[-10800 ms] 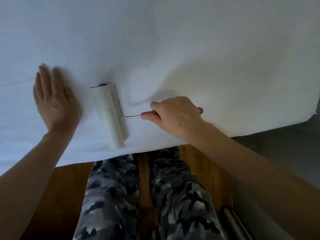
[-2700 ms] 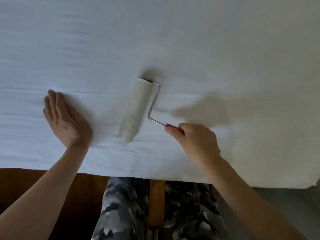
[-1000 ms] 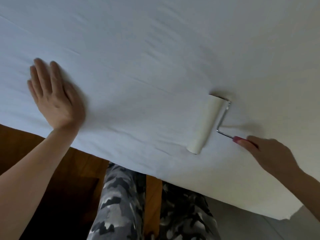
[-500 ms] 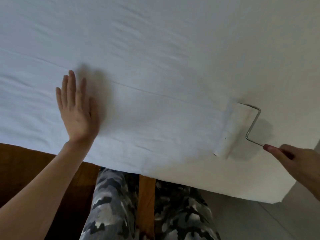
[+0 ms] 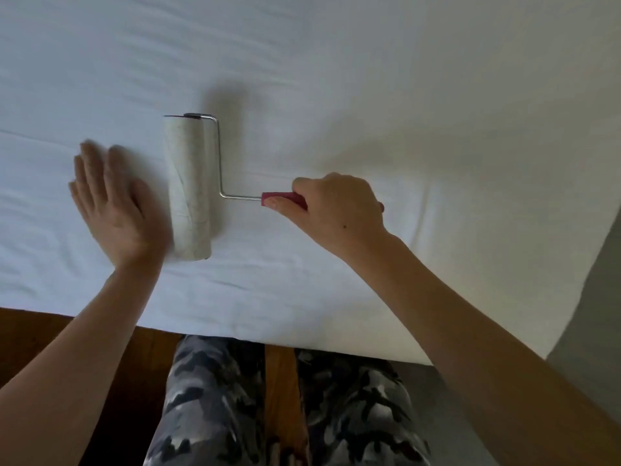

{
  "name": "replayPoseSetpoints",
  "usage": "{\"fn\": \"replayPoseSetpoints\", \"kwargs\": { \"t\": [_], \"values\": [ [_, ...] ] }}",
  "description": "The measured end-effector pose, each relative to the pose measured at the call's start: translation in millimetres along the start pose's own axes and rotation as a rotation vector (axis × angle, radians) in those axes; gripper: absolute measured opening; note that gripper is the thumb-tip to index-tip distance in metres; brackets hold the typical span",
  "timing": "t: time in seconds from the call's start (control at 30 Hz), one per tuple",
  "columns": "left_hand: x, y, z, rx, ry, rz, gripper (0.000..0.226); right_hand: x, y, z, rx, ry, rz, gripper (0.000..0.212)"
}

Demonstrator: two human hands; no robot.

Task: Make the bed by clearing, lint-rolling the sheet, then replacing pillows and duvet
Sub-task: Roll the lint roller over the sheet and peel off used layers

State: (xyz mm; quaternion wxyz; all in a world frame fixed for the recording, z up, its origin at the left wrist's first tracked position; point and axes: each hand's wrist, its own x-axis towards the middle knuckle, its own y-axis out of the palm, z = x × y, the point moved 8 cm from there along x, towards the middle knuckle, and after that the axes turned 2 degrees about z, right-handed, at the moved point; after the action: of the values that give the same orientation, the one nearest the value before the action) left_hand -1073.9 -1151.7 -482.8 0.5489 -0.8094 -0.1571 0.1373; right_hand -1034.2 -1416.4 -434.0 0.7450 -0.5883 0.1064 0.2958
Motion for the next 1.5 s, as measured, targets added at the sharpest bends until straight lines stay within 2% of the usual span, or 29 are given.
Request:
{"fn": "replayPoseSetpoints", "kwargs": {
  "t": [0.2, 0.37, 0.6, 0.7, 0.83, 0.9, 0.97, 1.1, 1.27, 1.37, 1.5],
  "values": [
    [-0.2, 20.0, 23.6, 0.051, -0.040, -0.012, 0.051, 0.0, 23.6, -31.4, 0.008, 0.036, 0.069, 0.058],
    [-2.6, 30.9, 20.9, 0.029, -0.099, 0.008, 0.056, -50.6, 16.6, -128.5, 0.051, 0.168, 0.112, 0.062],
    [-41.6, 40.8, -95.4, -0.038, 0.188, 0.009, 0.049, -176.0, -13.2, -296.6, 0.015, 0.490, 0.169, 0.071],
    [-51.5, 56.3, -124.8, -0.055, 0.245, 0.044, 0.047, -217.2, -20.2, -343.5, 0.025, 0.573, 0.189, 0.081],
    [-61.7, 64.0, -160.1, -0.074, 0.346, 0.057, 0.046, -241.2, -27.0, -375.6, 0.122, 0.654, 0.175, 0.082],
    [-62.0, 64.5, -168.0, -0.086, 0.367, 0.056, 0.045, -248.6, -26.0, -383.1, 0.237, 0.688, 0.138, 0.089],
    [-58.7, 62.8, -170.3, -0.093, 0.369, 0.056, 0.045, -253.3, -25.1, -385.5, 0.248, 0.677, 0.111, 0.096],
    [-45.7, 59.7, -164.4, -0.055, 0.382, 0.021, 0.043, -229.7, -36.9, -343.7, 0.230, 0.594, 0.017, 0.078],
    [-35.2, 63.2, -161.9, -0.037, 0.333, 0.045, 0.044, -144.3, -30.3, -273.8, 0.140, 0.437, -0.059, 0.068],
    [-35.4, 68.0, -163.5, -0.006, 0.312, 0.070, 0.046, -88.6, -30.1, -226.4, 0.229, 0.402, -0.064, 0.067],
    [-35.5, 70.2, -163.4, 0.018, 0.282, 0.070, 0.050, -37.9, -31.2, -177.7, 0.275, 0.329, -0.086, 0.057]
  ]
}}
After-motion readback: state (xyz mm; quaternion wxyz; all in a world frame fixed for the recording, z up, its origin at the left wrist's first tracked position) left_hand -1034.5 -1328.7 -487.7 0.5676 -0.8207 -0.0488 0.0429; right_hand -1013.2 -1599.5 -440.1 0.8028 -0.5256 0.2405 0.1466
